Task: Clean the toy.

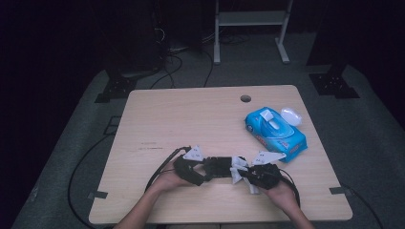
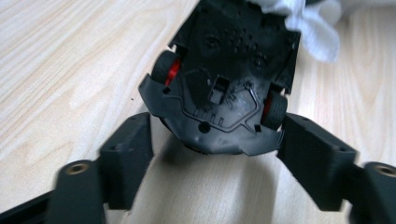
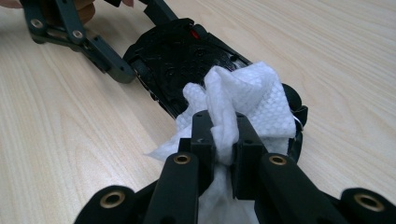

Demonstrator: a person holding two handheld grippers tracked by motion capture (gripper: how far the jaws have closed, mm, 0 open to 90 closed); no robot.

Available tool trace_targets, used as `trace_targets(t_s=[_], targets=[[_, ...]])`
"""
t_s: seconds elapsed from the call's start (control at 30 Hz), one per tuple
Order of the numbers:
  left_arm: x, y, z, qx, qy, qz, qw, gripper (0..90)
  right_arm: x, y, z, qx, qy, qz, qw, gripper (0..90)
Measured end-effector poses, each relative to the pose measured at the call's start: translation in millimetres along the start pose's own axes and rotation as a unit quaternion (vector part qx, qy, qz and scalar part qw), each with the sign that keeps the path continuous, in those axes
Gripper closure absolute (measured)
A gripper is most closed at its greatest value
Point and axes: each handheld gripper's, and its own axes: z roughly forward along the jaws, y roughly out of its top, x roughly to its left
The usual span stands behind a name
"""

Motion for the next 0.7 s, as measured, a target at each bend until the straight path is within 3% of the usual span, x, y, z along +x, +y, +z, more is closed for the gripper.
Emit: trace_targets(t_s=[0.2, 0.5, 0.7], targets=[[-1.0, 0.7, 3.0, 0.007, 0.007, 0.012, 0.9999, 30.5, 6.5, 10.6, 5.2, 0.017, 0.007, -0.020, 0.9996, 81.4], [-4.2, 0.8, 3.4, 0.006, 0.012, 0.026, 0.9996, 32.3, 28.2, 45.1, 45.1, 0.032, 0.031, -0.072, 0.9964, 81.4], [-4.8, 4.2, 4.1, -0.001, 0.021, 0.034, 0.9992, 24.7, 22.1, 42.3, 41.0, 0.033, 0.031, -0.063, 0.9970, 81.4]])
